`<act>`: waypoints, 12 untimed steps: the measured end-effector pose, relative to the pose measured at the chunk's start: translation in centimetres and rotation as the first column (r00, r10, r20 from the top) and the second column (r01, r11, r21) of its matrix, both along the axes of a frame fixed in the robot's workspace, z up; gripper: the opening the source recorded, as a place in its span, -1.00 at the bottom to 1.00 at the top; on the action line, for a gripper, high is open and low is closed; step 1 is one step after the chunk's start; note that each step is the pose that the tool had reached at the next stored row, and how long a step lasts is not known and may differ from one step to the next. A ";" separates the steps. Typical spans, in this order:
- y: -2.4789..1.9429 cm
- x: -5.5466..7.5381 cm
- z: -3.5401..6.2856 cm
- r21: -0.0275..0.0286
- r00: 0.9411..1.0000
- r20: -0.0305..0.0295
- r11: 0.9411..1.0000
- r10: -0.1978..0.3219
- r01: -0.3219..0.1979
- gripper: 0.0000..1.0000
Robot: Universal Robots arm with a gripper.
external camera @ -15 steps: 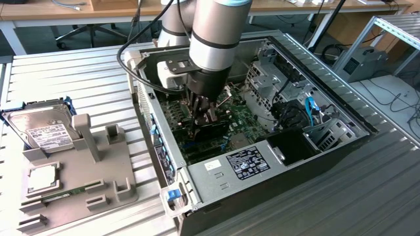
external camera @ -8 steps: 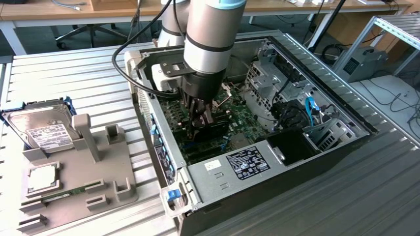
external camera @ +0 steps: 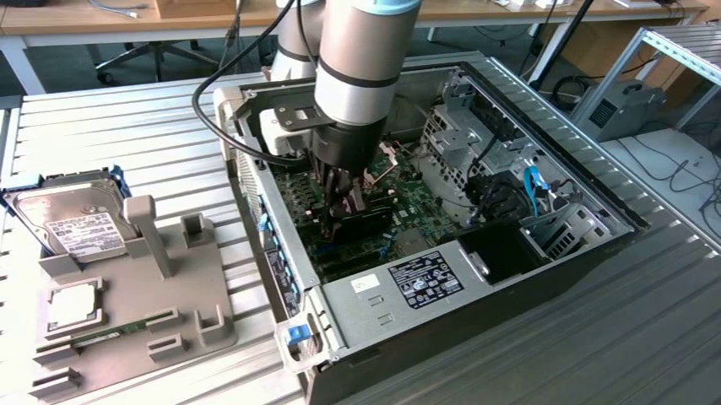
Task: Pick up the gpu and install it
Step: 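Press down on the gpu until it lock into place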
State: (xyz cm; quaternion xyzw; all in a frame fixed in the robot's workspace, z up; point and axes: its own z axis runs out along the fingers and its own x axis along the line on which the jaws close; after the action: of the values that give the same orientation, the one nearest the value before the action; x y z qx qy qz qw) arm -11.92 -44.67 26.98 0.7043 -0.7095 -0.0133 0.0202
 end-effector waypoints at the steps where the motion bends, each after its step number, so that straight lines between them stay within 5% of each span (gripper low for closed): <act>1: 0.00 0.0 0.00 -0.001 1.000 0.000 1.000 0.000 0.000 -0.79; 5: 0.02 0.0 0.16 -0.001 1.000 0.004 1.000 0.000 0.000 -0.79; 9: 0.01 0.0 1.55 -0.005 1.000 0.003 1.000 0.000 0.000 -0.79; 12: 0.01 0.9 1.58 -0.005 1.000 0.002 1.000 0.000 0.000 -0.79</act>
State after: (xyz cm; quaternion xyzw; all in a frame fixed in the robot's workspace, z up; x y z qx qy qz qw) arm -11.06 -44.66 28.56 0.7042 -0.7096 -0.0111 0.0213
